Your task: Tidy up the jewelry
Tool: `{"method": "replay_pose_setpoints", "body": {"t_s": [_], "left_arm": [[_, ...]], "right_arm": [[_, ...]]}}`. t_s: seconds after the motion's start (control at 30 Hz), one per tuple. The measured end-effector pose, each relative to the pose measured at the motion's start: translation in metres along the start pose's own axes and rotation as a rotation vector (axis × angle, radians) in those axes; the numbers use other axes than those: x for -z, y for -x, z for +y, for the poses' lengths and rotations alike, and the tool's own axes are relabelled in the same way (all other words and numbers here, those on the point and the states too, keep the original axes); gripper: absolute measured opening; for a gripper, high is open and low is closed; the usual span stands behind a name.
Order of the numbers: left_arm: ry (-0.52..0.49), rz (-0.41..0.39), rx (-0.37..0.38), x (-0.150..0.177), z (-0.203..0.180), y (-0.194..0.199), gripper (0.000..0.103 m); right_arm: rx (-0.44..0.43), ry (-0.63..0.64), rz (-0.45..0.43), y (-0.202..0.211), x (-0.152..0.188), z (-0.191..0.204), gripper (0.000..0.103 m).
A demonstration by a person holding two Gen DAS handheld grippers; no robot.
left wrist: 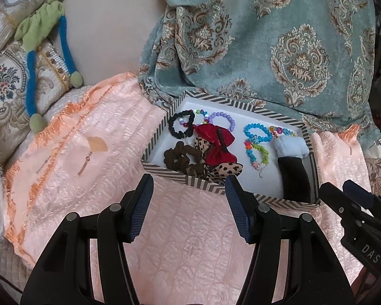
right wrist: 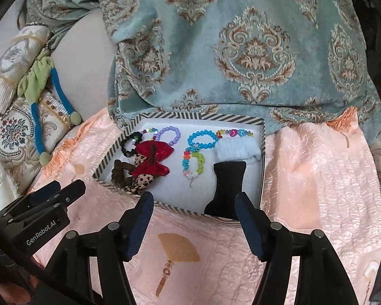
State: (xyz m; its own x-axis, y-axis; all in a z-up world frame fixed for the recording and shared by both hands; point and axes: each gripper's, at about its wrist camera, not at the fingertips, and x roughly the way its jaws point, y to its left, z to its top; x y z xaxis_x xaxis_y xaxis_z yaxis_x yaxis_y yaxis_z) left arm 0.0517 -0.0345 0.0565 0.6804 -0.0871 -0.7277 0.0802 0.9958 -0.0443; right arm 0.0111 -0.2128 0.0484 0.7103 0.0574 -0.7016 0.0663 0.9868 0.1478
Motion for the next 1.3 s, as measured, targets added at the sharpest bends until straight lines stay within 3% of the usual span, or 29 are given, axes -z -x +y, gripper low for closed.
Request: {"method": "replay_pose_setpoints", "body": {"t_s": [0.37, 1.3], "left_arm": [[-0.013, -0.042, -0.018, 0.008, -0.001, 0.028, 0.059], [-0.038, -0.065, -0.019, 0.016, -0.01, 0.044, 0.059]], "right_arm": [[0.032, -0.003, -0.057, 0.027, 0.005, -0.001, 0.064], [0.074, 0.022, -0.057, 0.036, 0.009, -0.001, 0.068]]}}
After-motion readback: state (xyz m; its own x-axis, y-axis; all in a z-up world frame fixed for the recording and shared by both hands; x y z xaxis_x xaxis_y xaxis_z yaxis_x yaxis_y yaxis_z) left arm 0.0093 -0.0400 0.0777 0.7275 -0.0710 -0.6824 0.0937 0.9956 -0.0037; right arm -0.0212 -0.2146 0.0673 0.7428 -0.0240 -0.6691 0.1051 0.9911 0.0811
